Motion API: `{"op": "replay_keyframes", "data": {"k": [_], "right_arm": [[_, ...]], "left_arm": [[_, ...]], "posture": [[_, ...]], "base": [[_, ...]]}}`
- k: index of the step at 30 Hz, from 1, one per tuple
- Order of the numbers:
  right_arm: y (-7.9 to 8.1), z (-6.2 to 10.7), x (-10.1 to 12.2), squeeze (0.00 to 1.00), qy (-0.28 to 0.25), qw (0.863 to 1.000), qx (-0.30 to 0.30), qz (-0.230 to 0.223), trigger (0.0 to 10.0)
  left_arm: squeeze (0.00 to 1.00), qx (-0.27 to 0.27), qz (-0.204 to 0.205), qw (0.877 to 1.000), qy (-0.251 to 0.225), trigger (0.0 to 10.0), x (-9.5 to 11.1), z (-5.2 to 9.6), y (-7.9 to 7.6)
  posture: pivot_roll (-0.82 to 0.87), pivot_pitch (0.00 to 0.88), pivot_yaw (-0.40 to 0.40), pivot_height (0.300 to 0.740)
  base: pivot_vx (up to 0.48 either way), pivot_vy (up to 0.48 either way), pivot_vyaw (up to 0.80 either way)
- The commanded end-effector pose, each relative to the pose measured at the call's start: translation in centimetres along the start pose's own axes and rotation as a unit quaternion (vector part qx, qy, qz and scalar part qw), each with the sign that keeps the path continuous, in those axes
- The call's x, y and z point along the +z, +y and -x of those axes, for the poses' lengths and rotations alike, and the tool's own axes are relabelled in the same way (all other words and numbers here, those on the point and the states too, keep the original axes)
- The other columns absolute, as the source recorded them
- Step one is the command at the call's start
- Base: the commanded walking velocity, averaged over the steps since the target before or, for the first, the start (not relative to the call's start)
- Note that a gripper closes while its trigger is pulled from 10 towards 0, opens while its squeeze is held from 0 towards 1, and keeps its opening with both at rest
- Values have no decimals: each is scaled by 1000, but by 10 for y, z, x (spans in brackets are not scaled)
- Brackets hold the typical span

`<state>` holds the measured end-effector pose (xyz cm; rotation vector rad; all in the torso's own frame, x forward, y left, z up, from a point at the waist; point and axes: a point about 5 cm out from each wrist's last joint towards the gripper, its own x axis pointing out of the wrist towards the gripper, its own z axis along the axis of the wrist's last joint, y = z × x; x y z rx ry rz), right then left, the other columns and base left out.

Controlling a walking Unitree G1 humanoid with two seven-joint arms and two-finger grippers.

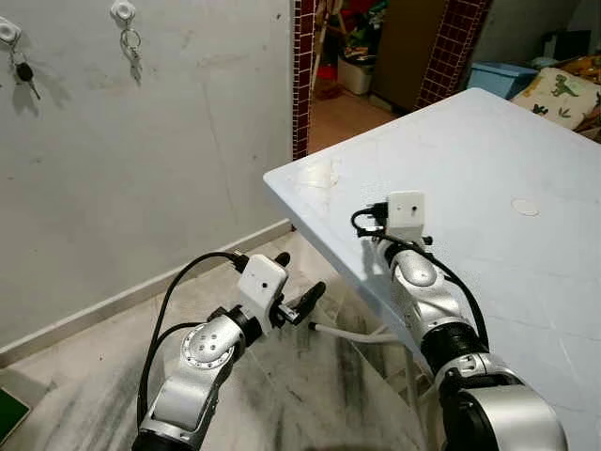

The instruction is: Hang keys on a hook

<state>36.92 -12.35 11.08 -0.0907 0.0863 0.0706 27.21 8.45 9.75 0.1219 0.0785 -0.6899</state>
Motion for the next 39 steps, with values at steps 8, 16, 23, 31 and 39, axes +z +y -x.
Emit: {"op": "replay_keyframes", "data": {"k": [8,16,23,31,39], "right_arm": [[-3,13,4,1000,-26,1000,8,-4,10000],[-10,40,7,1000,-38,998,40,-8,10000],[-14,54,7,1000,-28,998,64,-3,10000],[-13,64,11,1000,-20,998,59,-7,10000],[-28,106,3,1000,5,999,37,-17,10000]], "left_arm": [[0,91,-17,995,-24,10000,9,11,21],[0,199,6,980,-7,10000,-2,41,46],[0,201,13,980,2,10000,-4,51,52],[0,184,20,983,-5,10000,2,45,47],[0,173,23,985,5,10000,-1,54,37]], "posture": [[31,10,-4,740],[27,8,13,740],[32,17,20,740],[35,24,23,740],[10,31,26,740]], "base": [[0,0,0],[0,0,0],[0,0,0],[0,0,0],[0,0,0]]}}
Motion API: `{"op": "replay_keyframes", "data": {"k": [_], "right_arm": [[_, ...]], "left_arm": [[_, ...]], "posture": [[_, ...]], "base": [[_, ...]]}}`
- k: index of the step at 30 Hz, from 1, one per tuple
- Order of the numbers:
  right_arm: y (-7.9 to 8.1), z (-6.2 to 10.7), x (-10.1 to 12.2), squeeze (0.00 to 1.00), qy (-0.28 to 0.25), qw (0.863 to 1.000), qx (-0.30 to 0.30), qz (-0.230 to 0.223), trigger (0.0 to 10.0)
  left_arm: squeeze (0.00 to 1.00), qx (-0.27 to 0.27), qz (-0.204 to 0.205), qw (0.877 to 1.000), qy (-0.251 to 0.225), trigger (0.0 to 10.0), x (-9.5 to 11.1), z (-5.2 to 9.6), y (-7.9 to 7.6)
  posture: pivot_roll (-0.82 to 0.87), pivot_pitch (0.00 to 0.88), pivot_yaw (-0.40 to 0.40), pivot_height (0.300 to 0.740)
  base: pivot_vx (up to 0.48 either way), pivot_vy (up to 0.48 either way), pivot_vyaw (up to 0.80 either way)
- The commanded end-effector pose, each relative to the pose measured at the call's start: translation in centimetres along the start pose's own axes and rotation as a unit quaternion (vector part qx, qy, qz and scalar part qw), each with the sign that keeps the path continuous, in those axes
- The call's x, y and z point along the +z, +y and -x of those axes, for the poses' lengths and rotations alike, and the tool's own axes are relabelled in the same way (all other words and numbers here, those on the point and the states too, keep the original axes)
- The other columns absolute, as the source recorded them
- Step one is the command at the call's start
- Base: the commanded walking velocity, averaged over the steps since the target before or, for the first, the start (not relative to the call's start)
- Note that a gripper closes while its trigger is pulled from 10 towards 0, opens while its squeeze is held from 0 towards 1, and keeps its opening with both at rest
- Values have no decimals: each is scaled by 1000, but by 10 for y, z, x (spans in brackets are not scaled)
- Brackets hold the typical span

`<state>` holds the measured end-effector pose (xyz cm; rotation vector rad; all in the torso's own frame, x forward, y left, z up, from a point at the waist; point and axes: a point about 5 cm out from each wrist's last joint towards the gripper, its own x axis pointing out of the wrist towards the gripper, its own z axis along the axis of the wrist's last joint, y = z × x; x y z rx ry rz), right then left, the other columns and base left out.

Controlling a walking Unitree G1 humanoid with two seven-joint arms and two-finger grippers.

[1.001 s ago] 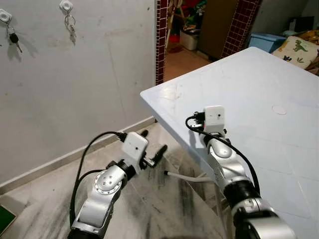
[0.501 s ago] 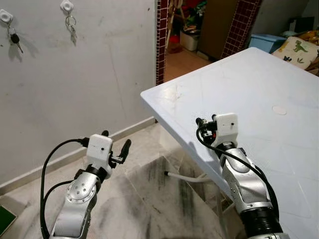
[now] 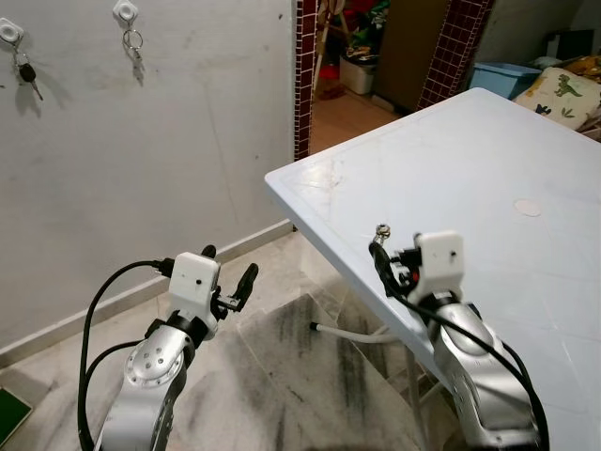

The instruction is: Hang keys on a hook

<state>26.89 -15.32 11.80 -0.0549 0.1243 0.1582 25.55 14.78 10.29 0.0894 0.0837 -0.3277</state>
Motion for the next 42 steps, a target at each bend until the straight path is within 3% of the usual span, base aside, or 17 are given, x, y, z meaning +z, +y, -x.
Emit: {"op": "replay_keyframes", "data": {"k": [1,3,10,17,28,42], "right_arm": [[-5,5,7,1000,-12,1000,-8,0,10000],[-16,18,7,1000,-8,1000,-20,-3,10000],[-26,31,15,1000,-1,1000,-17,16,10000],[-18,34,18,1000,-2,1000,-6,27,10000],[9,15,21,1000,-2,1000,-5,-4,10000],[16,0,21,1000,3,999,-34,-32,10000]], "left_arm": [[0,-6,-2,1000,-2,10000,3,1,-1],[0,-9,-1,1000,-2,10000,3,0,0],[0,-29,-5,1000,3,10000,4,-2,-3],[0,-51,-10,999,5,10000,3,-3,-7],[0,-59,-4,998,9,10000,2,-5,-11],[0,-67,1,998,14,10000,1,-5,-14]], "posture": [[10,31,26,740],[-1,31,36,740],[-26,28,56,740],[-40,25,62,740],[-27,28,40,740],[-29,34,35,740]], "base": [[0,0,0],[0,0,0],[0,0,0],[0,0,0],[178,0,0],[318,0,0]]}}
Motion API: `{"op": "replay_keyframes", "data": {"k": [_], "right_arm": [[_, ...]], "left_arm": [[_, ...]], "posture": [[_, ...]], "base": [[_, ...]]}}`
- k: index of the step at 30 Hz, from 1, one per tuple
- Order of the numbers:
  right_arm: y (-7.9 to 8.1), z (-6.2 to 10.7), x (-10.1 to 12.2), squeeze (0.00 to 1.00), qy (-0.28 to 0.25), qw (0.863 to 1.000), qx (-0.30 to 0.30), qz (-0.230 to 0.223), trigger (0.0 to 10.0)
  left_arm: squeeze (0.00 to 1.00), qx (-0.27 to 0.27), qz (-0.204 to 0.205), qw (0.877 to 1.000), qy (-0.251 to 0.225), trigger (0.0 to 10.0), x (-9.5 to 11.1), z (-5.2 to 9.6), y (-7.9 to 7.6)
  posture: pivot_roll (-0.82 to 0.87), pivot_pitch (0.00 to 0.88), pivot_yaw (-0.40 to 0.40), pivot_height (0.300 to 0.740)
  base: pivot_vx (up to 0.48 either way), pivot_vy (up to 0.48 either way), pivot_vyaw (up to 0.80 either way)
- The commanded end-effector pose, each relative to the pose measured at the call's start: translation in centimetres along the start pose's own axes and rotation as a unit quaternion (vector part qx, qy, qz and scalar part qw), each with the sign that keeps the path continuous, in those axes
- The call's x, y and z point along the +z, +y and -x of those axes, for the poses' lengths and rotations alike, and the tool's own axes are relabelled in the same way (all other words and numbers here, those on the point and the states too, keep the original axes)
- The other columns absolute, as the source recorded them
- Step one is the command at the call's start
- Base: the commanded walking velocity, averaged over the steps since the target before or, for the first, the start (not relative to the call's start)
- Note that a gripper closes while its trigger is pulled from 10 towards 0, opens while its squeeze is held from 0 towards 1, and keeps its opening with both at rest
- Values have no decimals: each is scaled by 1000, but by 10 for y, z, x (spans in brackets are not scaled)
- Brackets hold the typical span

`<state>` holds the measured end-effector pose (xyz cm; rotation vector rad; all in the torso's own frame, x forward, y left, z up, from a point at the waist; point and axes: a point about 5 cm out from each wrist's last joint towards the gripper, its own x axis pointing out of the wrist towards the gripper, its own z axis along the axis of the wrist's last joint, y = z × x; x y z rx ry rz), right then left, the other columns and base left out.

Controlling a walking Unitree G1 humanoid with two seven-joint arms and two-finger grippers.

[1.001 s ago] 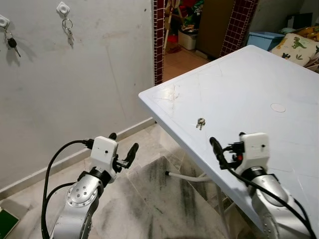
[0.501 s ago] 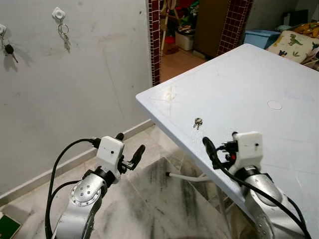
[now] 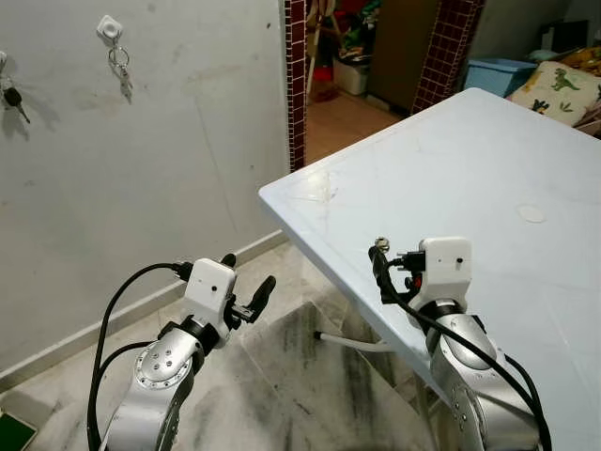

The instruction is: Hang keys on a hook

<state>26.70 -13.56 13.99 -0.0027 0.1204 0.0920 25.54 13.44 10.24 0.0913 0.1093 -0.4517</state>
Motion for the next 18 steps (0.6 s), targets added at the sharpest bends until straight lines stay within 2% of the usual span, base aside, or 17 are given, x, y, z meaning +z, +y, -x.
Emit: {"op": "replay_keyframes", "data": {"k": [1,18], "right_arm": [[-1,-3,-1,1000,6,1000,-3,-2,10000],[3,-11,0,1000,6,1000,1,-15,10000]], "left_arm": [[0,-5,3,1000,4,10000,0,-1,-1],[0,-3,1,1000,7,10000,0,-3,-2]], "posture": [[-28,35,35,740],[-23,32,32,740]], "base": [[319,0,0],[291,0,0]]}}
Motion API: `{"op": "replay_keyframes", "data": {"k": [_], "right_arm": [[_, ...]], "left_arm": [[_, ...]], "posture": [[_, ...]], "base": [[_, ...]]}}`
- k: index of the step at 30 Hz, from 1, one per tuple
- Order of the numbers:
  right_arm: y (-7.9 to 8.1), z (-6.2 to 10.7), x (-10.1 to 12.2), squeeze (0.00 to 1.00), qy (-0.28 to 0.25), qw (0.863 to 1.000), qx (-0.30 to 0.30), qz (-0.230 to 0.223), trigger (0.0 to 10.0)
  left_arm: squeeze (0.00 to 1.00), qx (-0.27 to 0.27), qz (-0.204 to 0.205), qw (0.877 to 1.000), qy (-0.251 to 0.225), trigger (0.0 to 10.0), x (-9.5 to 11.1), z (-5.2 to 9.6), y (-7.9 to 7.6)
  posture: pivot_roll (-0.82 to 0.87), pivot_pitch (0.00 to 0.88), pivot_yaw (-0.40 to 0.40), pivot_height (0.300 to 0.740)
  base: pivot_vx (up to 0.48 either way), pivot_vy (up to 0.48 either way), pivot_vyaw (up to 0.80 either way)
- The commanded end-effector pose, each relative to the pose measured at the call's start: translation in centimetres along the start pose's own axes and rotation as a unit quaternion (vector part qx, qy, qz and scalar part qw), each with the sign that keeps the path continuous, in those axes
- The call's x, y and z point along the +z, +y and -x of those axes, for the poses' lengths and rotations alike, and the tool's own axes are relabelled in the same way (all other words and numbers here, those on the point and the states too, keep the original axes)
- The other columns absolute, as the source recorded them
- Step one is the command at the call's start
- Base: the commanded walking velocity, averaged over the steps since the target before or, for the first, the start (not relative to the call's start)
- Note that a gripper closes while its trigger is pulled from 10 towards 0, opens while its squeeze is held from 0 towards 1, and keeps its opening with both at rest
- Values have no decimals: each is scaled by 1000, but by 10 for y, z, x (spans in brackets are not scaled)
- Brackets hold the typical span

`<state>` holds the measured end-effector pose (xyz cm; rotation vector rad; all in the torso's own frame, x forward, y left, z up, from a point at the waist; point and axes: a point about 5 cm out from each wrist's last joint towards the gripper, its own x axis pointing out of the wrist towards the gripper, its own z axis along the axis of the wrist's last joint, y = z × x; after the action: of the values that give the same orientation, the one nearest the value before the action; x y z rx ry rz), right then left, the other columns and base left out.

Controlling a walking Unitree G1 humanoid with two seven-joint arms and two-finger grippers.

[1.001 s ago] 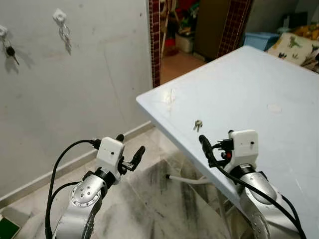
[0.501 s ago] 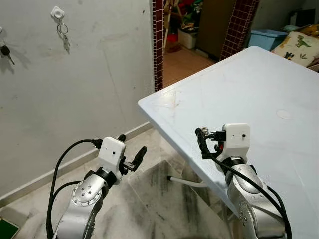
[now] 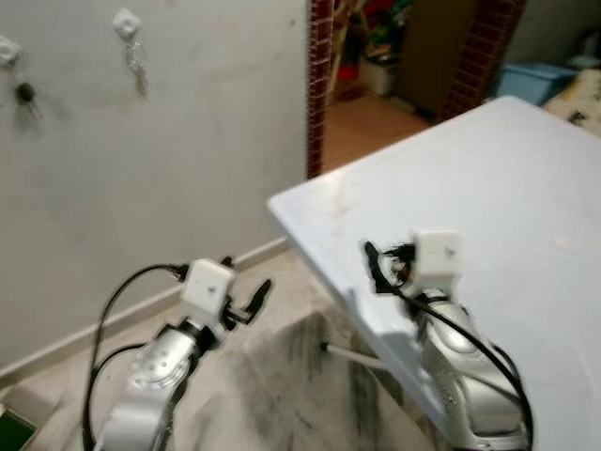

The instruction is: Hang keys on a hook

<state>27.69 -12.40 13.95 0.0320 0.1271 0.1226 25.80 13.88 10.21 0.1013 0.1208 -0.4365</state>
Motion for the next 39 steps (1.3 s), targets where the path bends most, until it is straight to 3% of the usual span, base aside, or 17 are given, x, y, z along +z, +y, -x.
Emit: {"op": "replay_keyframes", "data": {"k": [1,8,9,10,11,22,28,39], "right_arm": [[-8,0,-1,1000,3,1000,-16,1,10000],[-9,-8,4,980,-6,1000,-17,7,10000],[-9,-9,4,420,-6,1000,-19,7,10000],[-10,-9,4,294,-6,1000,-20,7,10000],[-10,-10,4,0,-7,1000,-21,8,10000],[-13,-22,2,0,41,998,-20,50,10000],[-13,-24,-13,0,91,994,-4,68,10000],[-22,-27,-22,0,128,989,-30,70,10000]], "left_arm": [[0,-11,4,1000,0,10000,1,-2,-7],[0,-15,12,1000,-20,10000,9,-14,-9],[0,-9,15,1000,-21,10000,10,-16,-7],[0,-5,19,1000,-21,10000,11,-18,-6],[0,-3,20,1000,-23,10000,12,-20,-6],[0,7,-16,1000,-26,10000,16,-23,-3],[0,21,1,1000,-11,10000,9,-15,0],[0,-34,12,999,5,10000,2,-18,-14]], "posture": [[-23,32,32,740],[-37,9,36,740],[-37,0,33,740],[-38,0,32,740],[-41,0,31,740],[-12,0,6,740],[-7,0,-2,740],[-39,0,10,740]], "base": [[274,0,0],[114,0,0],[0,0,0],[0,0,0],[0,0,0],[0,0,0],[0,0,0],[0,0,0]]}}
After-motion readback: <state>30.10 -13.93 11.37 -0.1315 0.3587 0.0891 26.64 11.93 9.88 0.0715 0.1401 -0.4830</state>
